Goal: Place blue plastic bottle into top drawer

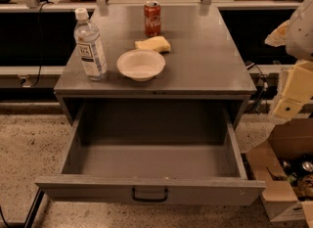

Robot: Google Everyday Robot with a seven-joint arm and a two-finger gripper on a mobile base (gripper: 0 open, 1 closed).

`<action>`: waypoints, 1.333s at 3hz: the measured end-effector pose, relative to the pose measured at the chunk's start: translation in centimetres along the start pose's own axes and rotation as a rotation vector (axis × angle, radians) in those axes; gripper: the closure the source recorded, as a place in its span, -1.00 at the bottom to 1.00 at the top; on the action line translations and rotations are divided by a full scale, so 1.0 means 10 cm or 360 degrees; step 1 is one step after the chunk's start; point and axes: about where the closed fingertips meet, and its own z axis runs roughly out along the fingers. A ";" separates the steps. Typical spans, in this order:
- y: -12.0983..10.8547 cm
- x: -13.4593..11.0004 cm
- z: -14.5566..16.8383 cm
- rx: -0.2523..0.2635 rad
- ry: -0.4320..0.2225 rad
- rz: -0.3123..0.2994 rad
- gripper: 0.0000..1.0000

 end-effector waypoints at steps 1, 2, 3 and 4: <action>0.00 0.00 0.00 0.0000 0.0000 0.0000 -1.00; -0.28 -0.47 0.17 0.0000 -0.0117 -0.0138 -1.00; -0.69 -1.36 0.36 -0.0029 -0.0376 -0.0313 -1.00; -1.01 -2.24 0.48 -0.0087 -0.0675 -0.0405 -1.00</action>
Offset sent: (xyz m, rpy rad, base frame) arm 0.1069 0.1046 -0.0010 0.1162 -0.0678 0.2692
